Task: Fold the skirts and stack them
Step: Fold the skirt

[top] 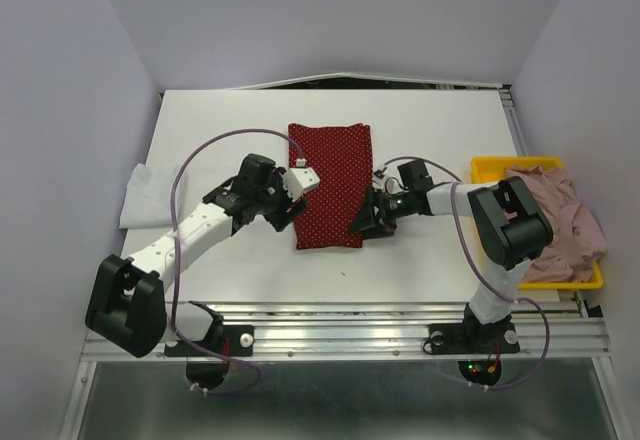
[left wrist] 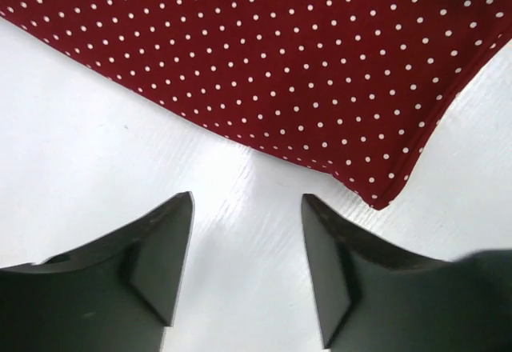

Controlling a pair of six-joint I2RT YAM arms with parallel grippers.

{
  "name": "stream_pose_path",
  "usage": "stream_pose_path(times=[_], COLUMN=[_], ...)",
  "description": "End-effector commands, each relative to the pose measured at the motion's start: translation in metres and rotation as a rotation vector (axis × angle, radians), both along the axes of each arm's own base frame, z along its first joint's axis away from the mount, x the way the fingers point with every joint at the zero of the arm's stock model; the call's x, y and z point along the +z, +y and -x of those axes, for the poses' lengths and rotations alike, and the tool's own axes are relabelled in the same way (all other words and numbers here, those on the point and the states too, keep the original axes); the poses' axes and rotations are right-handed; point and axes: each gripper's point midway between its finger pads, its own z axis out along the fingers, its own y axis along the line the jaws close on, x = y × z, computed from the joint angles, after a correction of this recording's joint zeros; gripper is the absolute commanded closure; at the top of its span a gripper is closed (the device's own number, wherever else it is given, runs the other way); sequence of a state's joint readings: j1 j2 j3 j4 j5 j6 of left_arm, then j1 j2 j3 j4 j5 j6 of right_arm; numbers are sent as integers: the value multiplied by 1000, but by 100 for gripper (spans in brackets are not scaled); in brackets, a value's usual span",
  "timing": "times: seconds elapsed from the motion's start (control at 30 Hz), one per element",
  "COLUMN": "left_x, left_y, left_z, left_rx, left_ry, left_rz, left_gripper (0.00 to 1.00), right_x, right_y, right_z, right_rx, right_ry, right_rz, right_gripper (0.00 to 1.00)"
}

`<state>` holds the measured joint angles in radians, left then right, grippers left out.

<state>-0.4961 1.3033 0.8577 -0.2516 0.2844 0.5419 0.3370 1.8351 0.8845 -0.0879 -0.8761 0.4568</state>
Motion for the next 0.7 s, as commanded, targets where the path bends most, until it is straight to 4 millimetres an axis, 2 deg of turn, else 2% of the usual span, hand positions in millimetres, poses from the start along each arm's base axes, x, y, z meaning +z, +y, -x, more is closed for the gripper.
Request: stream_pose_path(times=[0.0,0.1,0.13,0.17,0.2,0.23,0.27,0.3,0.33,0.43,0.47,0.53,0.57,0.6,0.67], left_x=[22,30,32,36,35,35,33,28,25,13,9,3,6,-4,-9], left_y=[-3,-2,-1,-4,-3,-5,-6,-10,-12,-21,-21,-33,-38,-40,-51], left_z=[-3,1,2,2,8,11,14,22,25,33,33,35,31,31,34], left_rx=[-15,-45,-59,-99,-120,-145,-172,-242,-266,-342,-340,-372,-364,-371,-403], left_ry=[-90,-172,-195,-240,-265,-289,-311,-351,-372,-463,-485,-529,-565,-557,-565], left_rz=[36,62,64,65,60,52,38,2,-16,-81,-108,-120,-119,-136,-144], left_gripper=[26,16,13,8,4,1,1,1,1,1,1,1,1,1,1], right_x=[-65,-61,-56,-51,-37,-28,-19,-2,6,26,28,31,32,32,33], right_y=[-22,-19,-17,-15,-9,-5,-1,7,10,16,18,20,17,18,19], right_z=[26,26,25,23,14,9,4,-6,-9,-22,-22,-22,-24,-23,-20], right_rx=[8,8,7,5,-6,-13,-19,-29,-33,-66,-68,-76,-87,-94,-97], right_ry=[67,75,78,74,66,54,47,34,37,82,101,153,167,190,221], right_rz=[229,236,224,211,185,168,147,108,88,20,6,-22,-30,-34,-45], right_gripper=[25,40,52,59,70,75,80,91,97,99,99,99,99,99,99])
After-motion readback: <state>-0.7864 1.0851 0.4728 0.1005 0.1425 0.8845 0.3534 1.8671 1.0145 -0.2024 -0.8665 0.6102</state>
